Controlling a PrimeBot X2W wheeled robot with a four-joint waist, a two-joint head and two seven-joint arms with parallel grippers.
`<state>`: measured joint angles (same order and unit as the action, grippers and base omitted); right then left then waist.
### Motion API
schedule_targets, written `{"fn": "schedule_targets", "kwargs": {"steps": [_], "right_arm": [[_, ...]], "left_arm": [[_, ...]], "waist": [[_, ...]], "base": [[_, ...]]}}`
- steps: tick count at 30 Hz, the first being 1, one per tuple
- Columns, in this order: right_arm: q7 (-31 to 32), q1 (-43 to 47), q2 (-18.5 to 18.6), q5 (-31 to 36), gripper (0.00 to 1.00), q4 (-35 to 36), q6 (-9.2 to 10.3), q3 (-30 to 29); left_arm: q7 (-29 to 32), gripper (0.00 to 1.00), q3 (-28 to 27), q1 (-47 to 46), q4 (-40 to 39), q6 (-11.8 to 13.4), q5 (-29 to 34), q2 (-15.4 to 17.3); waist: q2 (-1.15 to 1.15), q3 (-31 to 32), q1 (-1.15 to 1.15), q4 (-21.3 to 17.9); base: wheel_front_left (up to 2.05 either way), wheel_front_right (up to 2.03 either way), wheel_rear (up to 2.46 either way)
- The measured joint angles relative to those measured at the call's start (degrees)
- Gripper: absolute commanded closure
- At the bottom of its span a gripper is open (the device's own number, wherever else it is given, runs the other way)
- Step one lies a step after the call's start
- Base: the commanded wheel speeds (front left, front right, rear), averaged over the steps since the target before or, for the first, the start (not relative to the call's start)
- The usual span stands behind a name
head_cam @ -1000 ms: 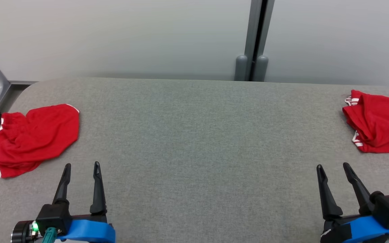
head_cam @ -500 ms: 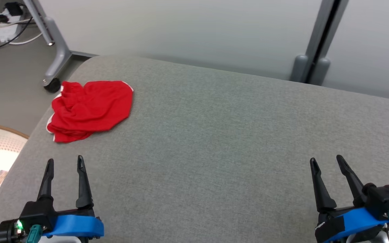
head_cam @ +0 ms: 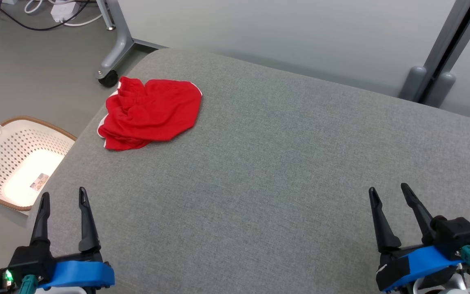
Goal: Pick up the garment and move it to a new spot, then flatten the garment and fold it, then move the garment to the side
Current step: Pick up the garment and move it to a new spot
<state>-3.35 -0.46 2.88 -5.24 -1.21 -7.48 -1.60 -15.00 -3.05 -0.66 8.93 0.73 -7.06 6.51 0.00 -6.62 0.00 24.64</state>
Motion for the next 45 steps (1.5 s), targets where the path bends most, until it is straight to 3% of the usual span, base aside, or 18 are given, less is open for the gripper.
{"fn": "schedule_targets", "kwargs": {"steps": [6, 15, 21, 27, 38, 45], "right_arm": [[0.35, -0.02, 0.0, 0.51, 0.0, 0.46, 0.0, -0.1], [3.41, -3.21, 0.46, 3.43, 0.0, 5.8, 0.0, 0.58], [6.35, -5.51, 3.15, 4.31, 0.0, 11.88, 0.0, -0.1], [9.23, -7.11, 5.6, 5.01, 0.0, 18.27, 0.0, -1.76], [12.18, -8.96, 7.48, 5.13, 0.0, 24.5, 0.0, -5.01], [12.41, -9.91, 7.61, 5.13, 0.0, 24.94, -0.01, -4.83]], "left_arm": [[0.01, 0.0, -1.29, -3.21, 1.16, 0.16, -1.33, 0.91], [2.71, 0.0, -5.6, -20.08, 6.5, -0.76, -4.7, 7.4], [7.1, 0.0, -7.11, -32.96, 13.58, -3.27, -7.01, 13.24], [12.17, 0.0, -6.66, -44.13, 23.56, -5.52, -9.61, 16.7], [22.08, 0.0, -1.47, -52.67, 42.57, -7.83, -12.79, 16.41], [30.15, 0.0, 1.54, -55.03, 50.02, -7.94, -16.36, 16.78]], "waist": [[0.0, -1.27, 0.0, -0.93], [0.0, -7.2, 0.0, -6.2], [0.0, -13.88, 0.0, -10.47], [0.0, -20.55, 0.01, -13.41], [0.0, -27.12, 0.01, -15.16], [0.0, -27.97, 0.0, -15.75]], "base": [[0.0, 0.0, 0.0], [0.0, 0.0, 0.0], [0.0, 0.0, 0.0], [0.0, 0.0, 0.0], [0.0, 0.0, 0.0], [0.0, 0.0, 0.0]]}}
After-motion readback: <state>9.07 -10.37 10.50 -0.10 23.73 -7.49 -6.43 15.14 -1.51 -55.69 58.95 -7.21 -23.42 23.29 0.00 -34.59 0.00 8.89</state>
